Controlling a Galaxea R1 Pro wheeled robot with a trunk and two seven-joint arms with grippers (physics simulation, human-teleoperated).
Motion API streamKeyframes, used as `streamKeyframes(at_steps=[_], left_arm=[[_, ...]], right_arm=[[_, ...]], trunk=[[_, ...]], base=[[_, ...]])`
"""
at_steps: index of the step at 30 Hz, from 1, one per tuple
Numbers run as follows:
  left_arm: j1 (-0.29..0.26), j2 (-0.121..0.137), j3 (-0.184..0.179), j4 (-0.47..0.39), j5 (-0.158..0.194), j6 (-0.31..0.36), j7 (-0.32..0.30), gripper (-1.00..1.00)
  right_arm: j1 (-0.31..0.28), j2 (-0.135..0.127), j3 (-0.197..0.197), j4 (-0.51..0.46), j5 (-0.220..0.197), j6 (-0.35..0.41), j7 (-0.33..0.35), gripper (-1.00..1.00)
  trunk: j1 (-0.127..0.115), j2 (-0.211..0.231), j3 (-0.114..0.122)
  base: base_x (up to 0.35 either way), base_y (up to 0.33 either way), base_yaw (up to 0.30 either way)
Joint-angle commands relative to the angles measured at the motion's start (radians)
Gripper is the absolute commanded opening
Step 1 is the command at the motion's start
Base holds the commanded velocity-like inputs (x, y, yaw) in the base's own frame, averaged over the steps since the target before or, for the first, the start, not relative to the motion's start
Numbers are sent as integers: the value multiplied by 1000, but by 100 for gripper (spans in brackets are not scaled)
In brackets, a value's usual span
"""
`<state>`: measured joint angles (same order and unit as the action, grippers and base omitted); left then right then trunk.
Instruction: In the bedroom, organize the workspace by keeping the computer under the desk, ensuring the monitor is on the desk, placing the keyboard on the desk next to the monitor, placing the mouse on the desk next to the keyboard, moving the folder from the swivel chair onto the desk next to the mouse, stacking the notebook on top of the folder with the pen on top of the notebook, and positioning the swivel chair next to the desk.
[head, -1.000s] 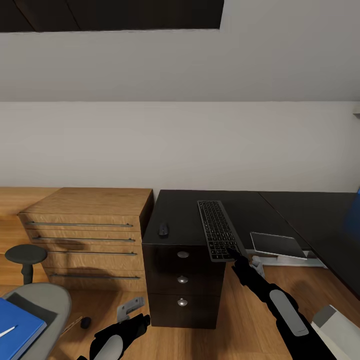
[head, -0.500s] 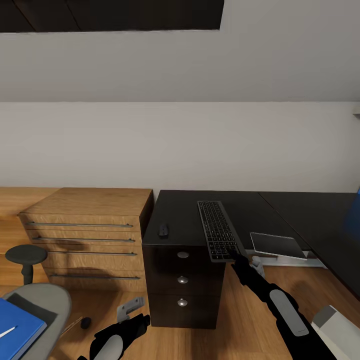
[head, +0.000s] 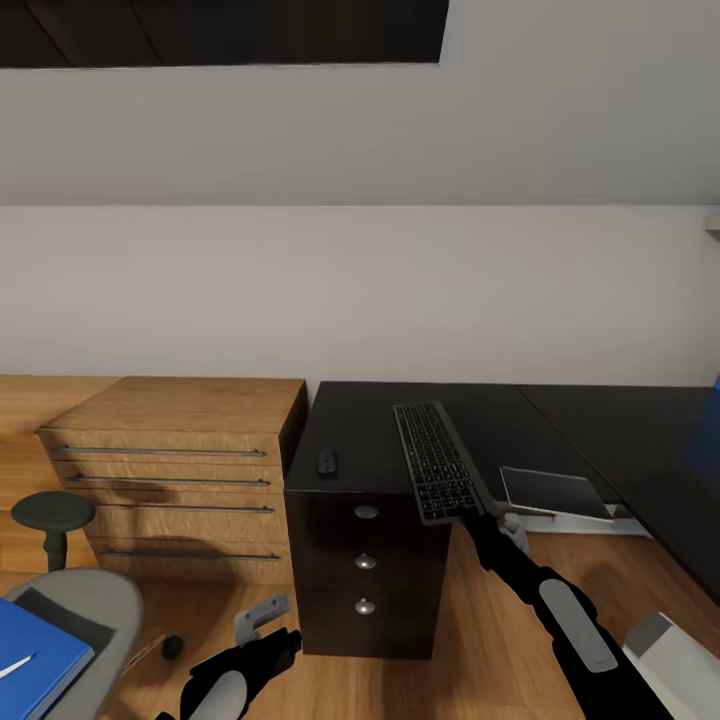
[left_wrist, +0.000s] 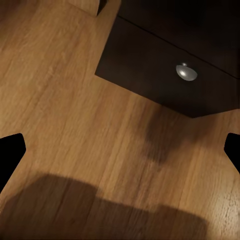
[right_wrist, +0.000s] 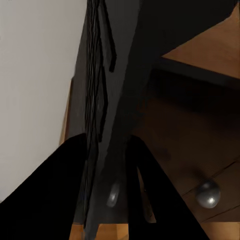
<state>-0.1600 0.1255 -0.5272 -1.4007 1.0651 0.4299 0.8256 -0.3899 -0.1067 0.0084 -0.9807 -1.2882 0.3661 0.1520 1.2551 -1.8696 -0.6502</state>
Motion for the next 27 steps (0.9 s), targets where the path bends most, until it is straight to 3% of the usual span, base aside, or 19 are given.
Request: streamKeyframes(at_steps=[1,17,21,24,27], left_arm=[[-1,1,-6,-1,5,2,8,100],[-1,0,-31,-1,3,1,10,100],[-1,0,-37,-1,3,1,10,100],[-1,0,-39,-1,3,1,10,100],[-1,0,-63,-1,1,1,10,100]], right_arm=[[0,-1,1,1,-5,2,0,-100],[6,-1,-1,-124,-5,3,-8,-100],[42,1,-1,-214,-7,4,-15,-100],[78,1,-1,-293,-11,2,-60,-100],[123,1,-1,-405,-51,1,-188,-100]], trunk=[[-4,7,2],[-65,119,52],[-81,147,65],[-92,168,74],[-104,189,84]], base=[[0,0,0],[0,0,0],[0,0,0],[0,0,0],[0,0,0]])
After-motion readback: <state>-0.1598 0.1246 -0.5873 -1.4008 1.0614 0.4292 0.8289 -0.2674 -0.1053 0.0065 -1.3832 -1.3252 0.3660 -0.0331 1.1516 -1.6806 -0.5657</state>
